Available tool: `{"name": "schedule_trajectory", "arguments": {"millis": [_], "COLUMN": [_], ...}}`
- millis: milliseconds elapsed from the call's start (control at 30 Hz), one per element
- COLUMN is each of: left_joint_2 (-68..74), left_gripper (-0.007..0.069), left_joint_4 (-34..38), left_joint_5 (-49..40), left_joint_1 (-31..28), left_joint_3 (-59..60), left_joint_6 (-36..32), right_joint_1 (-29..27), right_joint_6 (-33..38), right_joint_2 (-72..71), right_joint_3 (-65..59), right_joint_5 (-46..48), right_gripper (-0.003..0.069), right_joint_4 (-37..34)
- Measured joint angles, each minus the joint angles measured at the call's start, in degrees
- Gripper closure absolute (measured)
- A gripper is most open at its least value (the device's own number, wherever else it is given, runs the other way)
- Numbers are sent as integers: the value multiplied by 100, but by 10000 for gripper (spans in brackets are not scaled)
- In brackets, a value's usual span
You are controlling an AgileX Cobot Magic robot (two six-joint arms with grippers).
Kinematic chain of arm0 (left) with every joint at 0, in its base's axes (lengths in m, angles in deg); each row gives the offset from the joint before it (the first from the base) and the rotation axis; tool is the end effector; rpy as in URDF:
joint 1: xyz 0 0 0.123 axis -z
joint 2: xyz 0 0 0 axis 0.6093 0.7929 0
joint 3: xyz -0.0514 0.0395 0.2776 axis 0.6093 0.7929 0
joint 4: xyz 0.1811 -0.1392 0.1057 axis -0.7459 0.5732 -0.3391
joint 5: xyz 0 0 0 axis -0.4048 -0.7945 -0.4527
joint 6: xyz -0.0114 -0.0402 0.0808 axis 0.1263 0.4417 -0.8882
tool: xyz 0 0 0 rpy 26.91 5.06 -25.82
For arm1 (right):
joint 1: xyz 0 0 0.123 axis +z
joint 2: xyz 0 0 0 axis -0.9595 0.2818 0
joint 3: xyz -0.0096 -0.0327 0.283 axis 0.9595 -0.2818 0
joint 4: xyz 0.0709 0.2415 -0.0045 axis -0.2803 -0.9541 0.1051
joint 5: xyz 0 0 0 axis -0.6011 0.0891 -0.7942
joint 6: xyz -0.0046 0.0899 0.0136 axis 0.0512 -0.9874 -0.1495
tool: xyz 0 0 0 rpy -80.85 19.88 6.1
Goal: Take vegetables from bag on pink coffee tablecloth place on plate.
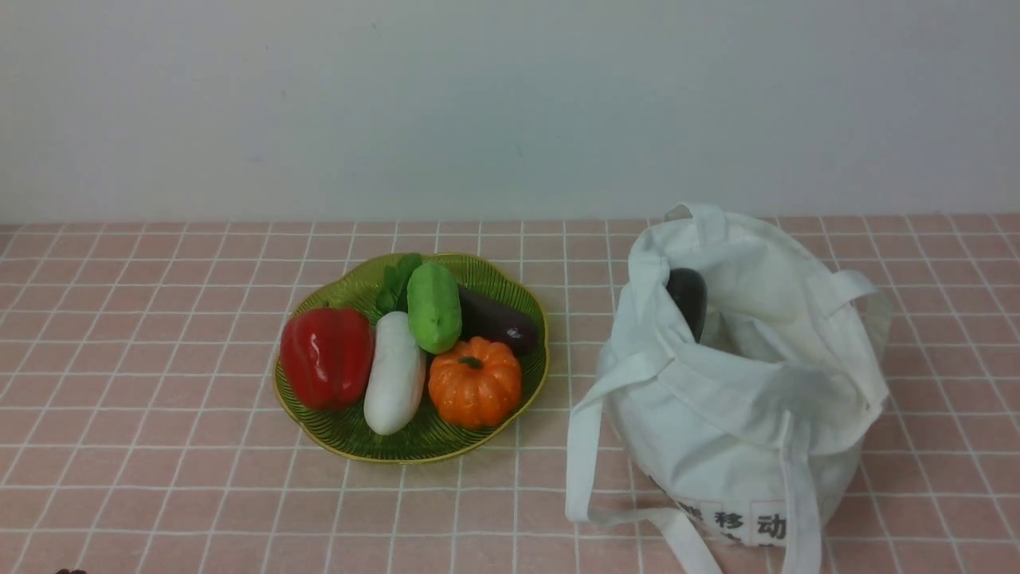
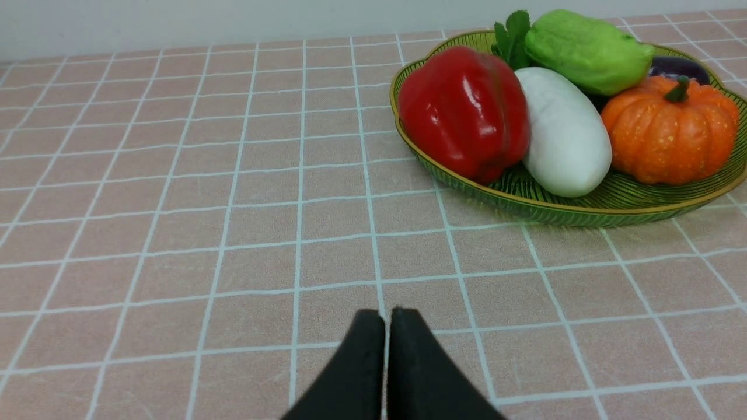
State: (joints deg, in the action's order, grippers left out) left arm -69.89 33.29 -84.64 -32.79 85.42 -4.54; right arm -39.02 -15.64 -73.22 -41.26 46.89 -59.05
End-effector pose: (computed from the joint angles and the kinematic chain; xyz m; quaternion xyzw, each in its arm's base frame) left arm 0.0516 -0.0070 0.1706 0.0359 0.8065 -0.0410 0.5887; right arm 0.0193 0.0178 0.3067 -0.1908 0.6591 0.2583 0.6801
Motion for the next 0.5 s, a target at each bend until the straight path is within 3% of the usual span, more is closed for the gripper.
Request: {"name": "schedule_trajectory", "arguments": {"millis": [133,300,500], "left_joint_2": [0,0,0], "left_gripper": [630,630,630], "left_joint_4": [0,0,0], "left_joint_5": [0,0,0], "left_joint_1": [0,0,0], "left_joint_3": [0,0,0], "left_joint_6": [0,0,0], "right_joint_1": [-210,-1659,-2869], "right_joint_6": [25,90,195], "right_joint_2": [0,0,-11], "right_joint_3": [-259,-662,-1411], "right_joint_5": [-68,-74,-80], "right_gripper": [673,673,673], "right_joint_4": [-17,-78,204]}}
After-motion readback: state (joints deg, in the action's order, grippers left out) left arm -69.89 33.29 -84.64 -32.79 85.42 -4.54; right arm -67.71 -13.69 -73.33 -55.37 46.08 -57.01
